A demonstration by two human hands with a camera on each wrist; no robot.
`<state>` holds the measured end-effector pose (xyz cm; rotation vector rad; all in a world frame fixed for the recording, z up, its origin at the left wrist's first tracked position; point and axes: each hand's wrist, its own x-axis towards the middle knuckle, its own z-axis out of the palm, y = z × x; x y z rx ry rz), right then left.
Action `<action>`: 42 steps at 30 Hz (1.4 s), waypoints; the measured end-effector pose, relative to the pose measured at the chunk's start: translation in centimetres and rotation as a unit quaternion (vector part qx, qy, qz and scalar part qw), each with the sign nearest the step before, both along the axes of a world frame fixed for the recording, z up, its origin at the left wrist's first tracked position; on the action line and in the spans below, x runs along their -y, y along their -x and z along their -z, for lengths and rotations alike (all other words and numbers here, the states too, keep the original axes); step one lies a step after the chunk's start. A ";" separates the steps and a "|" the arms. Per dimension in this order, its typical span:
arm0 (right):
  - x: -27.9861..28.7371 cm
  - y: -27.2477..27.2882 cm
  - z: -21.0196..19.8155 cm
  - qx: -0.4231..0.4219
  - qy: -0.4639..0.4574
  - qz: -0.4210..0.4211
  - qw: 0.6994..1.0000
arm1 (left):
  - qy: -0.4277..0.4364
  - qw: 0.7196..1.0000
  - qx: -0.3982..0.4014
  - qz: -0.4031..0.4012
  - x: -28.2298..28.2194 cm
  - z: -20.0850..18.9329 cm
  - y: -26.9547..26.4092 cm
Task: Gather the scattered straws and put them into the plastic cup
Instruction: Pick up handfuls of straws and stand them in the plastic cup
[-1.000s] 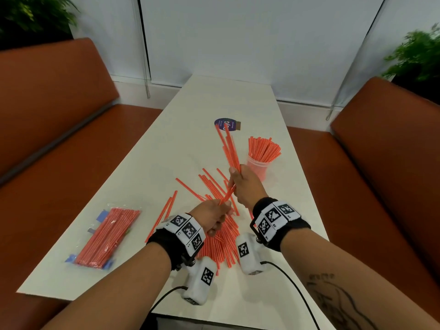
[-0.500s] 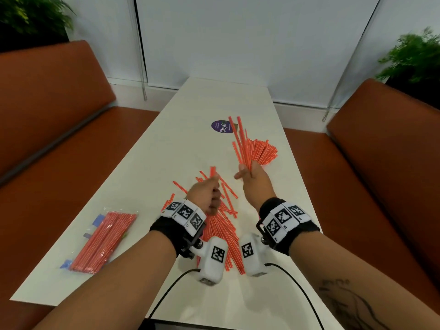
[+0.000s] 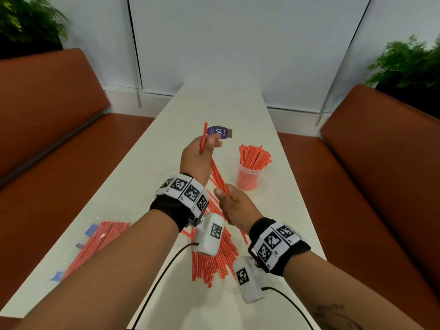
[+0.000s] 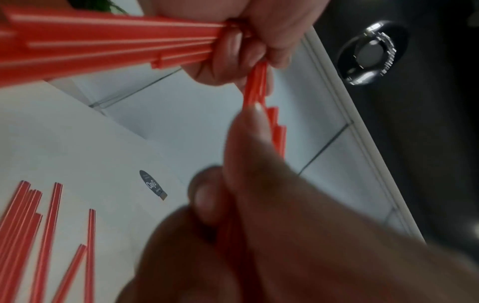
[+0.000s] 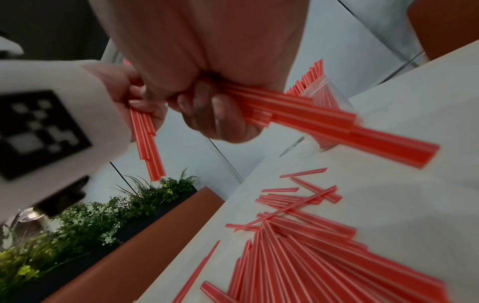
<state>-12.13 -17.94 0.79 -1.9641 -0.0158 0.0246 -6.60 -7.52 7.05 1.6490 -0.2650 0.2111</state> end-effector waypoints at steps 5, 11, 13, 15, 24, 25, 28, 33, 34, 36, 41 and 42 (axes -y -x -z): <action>-0.2 -0.6 0.0 0.026 0.036 0.014 0.999 | -0.040 0.997 -0.018 0.060 0.3 1.2 -0.1; -0.1 -0.9 0.2 0.023 0.026 0.029 0.999 | -0.045 0.984 -0.078 0.154 -0.4 1.9 0.0; 0.0 -0.9 -0.5 0.031 -0.013 0.043 0.999 | 0.032 0.983 -0.118 0.140 -0.9 2.1 0.0; 0.3 -1.1 -2.1 0.042 -0.079 0.084 0.992 | 0.094 0.974 -0.183 0.094 -1.2 2.6 -0.4; 0.0 -2.6 -7.2 0.199 -0.185 0.121 0.955 | 0.050 0.842 -0.475 0.251 -0.8 4.7 1.4; -0.2 -2.5 -6.9 0.201 -0.171 0.111 0.958 | 0.085 0.833 -0.481 0.260 -0.8 4.7 1.4; -0.5 -2.2 -5.2 0.169 -0.124 0.097 0.973 | 0.149 0.842 -0.458 0.242 -0.9 4.7 1.1; -0.9 -1.7 -3.5 0.069 -0.153 0.051 0.985 | 0.164 0.855 -0.443 0.214 -1.7 4.5 0.4; -0.9 -1.7 -3.8 0.078 -0.152 0.055 0.984 | 0.157 0.856 -0.443 0.216 -2.0 4.5 0.3; -0.7 -1.7 -4.2 0.120 -0.126 0.084 0.981 | 0.136 0.859 -0.439 0.223 -2.5 4.5 0.2; -1.3 -1.1 -4.1 0.080 -0.170 0.077 0.979 | 0.123 0.867 -0.426 0.227 -1.8 3.9 0.7; -1.4 -0.9 -4.0 0.063 -0.169 0.068 0.981 | 0.122 0.869 -0.425 0.220 -1.6 3.9 0.9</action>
